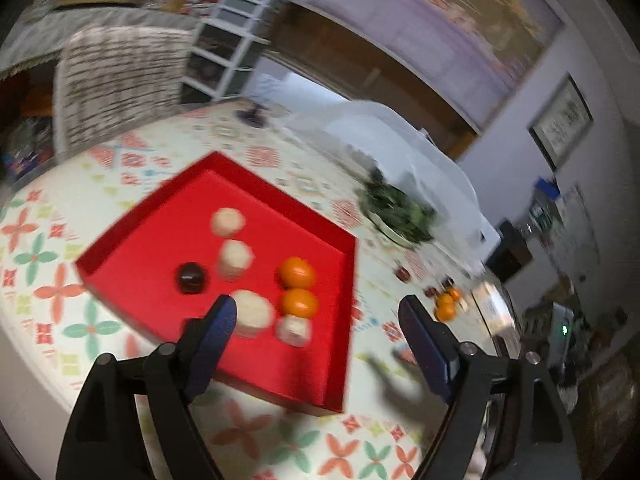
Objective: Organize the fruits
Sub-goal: 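Move both open tools back over the fruit on the table, then grasp a red date with the left tool while the right tool grasps an orange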
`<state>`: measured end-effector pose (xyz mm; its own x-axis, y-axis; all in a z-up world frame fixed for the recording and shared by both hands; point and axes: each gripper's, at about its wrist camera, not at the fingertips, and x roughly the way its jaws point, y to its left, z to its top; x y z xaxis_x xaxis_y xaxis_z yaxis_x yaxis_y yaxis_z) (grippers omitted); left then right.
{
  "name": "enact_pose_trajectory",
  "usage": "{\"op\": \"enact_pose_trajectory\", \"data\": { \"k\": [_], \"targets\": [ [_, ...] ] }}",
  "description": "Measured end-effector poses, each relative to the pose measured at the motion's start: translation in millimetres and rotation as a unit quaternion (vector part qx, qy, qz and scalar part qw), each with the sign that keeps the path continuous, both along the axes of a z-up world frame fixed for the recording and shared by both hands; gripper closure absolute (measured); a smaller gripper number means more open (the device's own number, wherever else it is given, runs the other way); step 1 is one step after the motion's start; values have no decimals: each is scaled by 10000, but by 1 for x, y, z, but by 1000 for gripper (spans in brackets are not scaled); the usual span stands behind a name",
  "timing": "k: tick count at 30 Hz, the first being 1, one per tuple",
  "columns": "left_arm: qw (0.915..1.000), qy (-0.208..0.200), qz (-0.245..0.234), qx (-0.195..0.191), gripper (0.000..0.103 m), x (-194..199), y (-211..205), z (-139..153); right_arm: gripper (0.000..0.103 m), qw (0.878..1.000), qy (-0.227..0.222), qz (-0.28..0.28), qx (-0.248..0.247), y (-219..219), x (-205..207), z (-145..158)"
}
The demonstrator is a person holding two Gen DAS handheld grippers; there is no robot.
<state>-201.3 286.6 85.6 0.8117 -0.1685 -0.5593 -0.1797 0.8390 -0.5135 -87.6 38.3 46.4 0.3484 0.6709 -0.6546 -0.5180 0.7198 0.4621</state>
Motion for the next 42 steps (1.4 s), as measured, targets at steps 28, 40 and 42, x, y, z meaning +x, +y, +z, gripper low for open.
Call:
{"op": "enact_pose_trajectory", "data": {
  "k": [28,40,42],
  "targets": [
    [9884,855,-1052,683,20,180,-135,-13,45,9802,-185,-1789,-831,-127,110,-29],
    [9765,1425,-1325,928,21,264,-180,-71,65,9812,-276,-1769,-721,-133,110,-29],
    [9740,1367,-1384,1158,26,267,-188,-76,65,9810,-265,-1826,-602,-140,109,-26]
  ]
}}
